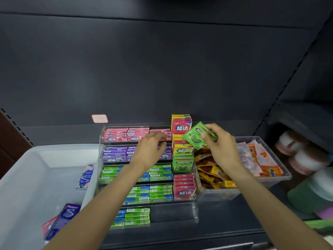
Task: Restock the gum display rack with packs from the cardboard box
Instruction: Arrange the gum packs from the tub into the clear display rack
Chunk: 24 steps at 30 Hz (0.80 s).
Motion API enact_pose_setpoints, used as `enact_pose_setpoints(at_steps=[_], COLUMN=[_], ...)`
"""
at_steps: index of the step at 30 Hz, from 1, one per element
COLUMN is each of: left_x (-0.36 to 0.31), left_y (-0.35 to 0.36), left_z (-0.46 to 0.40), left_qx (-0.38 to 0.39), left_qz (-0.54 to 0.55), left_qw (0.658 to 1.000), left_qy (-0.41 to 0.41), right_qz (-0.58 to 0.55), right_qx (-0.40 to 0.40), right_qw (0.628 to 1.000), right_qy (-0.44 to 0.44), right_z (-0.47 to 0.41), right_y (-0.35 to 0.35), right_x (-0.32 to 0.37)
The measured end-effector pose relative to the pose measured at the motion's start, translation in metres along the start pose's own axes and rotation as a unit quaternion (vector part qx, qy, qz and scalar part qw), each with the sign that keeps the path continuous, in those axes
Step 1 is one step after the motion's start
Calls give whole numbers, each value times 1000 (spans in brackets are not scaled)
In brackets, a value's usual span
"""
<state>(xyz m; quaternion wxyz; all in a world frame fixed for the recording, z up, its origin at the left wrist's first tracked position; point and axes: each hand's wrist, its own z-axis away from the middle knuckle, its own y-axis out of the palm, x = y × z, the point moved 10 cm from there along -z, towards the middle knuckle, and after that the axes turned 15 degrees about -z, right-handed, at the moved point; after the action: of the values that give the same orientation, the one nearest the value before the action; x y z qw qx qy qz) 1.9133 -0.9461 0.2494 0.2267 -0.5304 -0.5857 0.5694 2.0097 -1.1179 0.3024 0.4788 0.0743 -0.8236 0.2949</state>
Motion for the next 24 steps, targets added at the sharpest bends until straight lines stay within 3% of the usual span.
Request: enact_pose_setpoints(at_steps=[11,16,20,24], left_x=[-13,-25,-20,-13], left_y=[34,38,43,50], left_z=[45,45,40,39], left_qx=[79,71,46,22], left_qz=[169,178,152,141], left_qw=[982,981,987,989], left_qy=[33,32,-11,-47], right_qz=[81,134,150,136], right_qx=[70,104,93,33], right_qw=[994,985,984,989], right_qy=[30,30,37,49], right_z=[49,48,44,42], right_y=[39,66,71,62], right_x=[-19,-26,-36,-50])
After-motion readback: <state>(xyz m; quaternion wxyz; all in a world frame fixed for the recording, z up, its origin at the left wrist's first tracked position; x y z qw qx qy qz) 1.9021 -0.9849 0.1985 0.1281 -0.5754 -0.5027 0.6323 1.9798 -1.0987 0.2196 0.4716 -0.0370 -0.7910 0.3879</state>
